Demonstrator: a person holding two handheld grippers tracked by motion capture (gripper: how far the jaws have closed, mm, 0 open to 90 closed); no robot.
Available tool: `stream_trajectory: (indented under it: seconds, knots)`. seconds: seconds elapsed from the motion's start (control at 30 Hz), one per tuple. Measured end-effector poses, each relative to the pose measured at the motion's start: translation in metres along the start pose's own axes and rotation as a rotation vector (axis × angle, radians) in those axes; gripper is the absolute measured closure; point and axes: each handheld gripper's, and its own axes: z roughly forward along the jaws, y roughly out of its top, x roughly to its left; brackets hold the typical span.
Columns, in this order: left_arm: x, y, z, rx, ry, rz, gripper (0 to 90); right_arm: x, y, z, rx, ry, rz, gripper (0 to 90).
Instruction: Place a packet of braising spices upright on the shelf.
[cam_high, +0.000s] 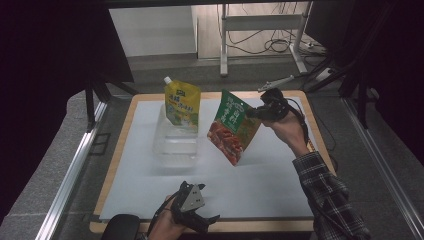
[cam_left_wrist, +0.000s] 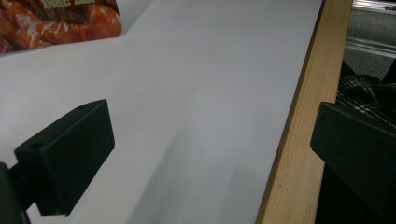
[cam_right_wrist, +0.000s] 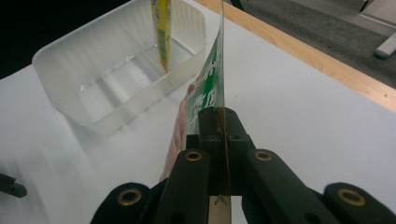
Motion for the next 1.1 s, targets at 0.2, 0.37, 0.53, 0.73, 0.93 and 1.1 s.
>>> stream_trajectory:
  seconds: [0.2, 0.37, 0.53, 0.73, 0.93, 1.1]
  knots:
    - [0.0, 0.0, 0.0, -0.001, -0.001, 0.0, 0.0, 0.008, 0.011, -0.004, -0.001, -0.008, -0.038, 89.3]
    - [0.0, 0.0, 0.0, 0.001, -0.003, 0.002, 0.0, 0.012, 0.017, -0.007, -0.006, -0.019, -0.067, 89.4]
    - [0.0, 0.0, 0.0, -0.002, -0.002, -0.001, 0.0, 0.013, 0.022, -0.009, -0.004, -0.041, -0.079, 89.3]
    - [0.0, 0.0, 0.0, -0.002, -0.002, -0.001, 0.0, 0.014, 0.026, -0.014, -0.014, -0.038, -0.084, 89.3]
    - [0.001, 0.0, 0.0, -0.002, -0.005, -0.007, 0.0, 0.018, 0.03, -0.017, -0.026, -0.007, -0.094, 89.3]
    - [0.001, 0.0, 0.0, -0.006, -0.006, -0.011, 0.0, 0.024, 0.035, -0.018, -0.033, 0.017, -0.105, 89.3]
